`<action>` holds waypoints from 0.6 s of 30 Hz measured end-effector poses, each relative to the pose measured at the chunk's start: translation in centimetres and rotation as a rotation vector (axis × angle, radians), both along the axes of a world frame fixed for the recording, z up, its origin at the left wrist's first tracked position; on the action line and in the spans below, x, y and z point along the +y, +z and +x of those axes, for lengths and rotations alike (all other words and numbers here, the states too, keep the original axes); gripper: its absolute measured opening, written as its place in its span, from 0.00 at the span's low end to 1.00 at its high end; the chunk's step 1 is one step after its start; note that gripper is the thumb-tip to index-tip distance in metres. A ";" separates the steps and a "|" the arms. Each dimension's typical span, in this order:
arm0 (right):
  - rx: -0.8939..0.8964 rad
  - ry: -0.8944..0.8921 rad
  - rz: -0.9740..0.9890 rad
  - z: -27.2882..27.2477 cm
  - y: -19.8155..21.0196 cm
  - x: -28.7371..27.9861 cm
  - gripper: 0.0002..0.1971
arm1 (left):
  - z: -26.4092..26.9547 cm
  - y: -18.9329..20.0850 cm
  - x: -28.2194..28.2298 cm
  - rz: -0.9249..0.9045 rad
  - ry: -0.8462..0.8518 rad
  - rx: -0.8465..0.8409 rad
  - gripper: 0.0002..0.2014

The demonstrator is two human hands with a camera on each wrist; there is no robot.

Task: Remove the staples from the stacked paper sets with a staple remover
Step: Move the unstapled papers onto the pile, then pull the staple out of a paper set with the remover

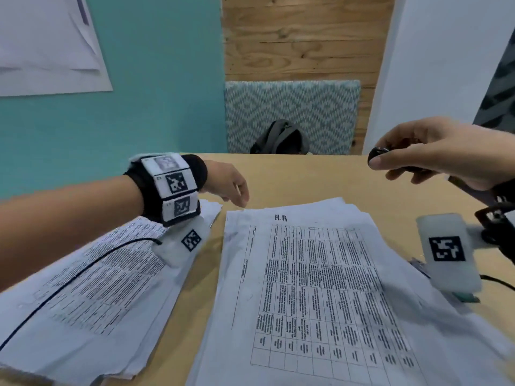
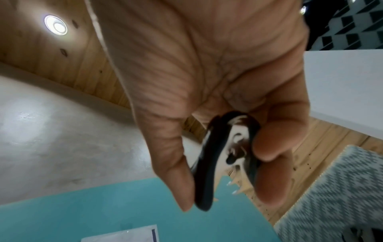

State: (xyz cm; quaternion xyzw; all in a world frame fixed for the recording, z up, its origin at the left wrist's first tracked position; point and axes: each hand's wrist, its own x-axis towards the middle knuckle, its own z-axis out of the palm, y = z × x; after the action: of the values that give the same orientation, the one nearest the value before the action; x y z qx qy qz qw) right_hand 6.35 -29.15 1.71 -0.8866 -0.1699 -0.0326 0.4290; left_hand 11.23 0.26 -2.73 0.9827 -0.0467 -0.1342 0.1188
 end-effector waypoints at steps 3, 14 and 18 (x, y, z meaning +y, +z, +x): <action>-0.006 -0.014 -0.071 -0.2 0.6 -0.7 0.36 | 1.8 -2.9 -5.7 0.032 -0.163 0.022 0.17; -0.036 -0.073 -0.071 0.1 0.9 -1.7 0.20 | 8.1 -4.5 -11.7 0.363 -0.286 0.078 0.35; -0.050 -0.076 -0.059 0.3 0.7 -1.8 0.20 | 9.2 -4.8 -11.5 0.375 -0.319 0.113 0.25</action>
State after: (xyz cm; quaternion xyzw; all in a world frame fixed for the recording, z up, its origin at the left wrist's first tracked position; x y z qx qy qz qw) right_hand 6.65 -30.99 2.43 -0.9035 -0.1477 -0.0662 0.3968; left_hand 20.44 -11.27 -7.56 0.9587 -0.1686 -0.2124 -0.0858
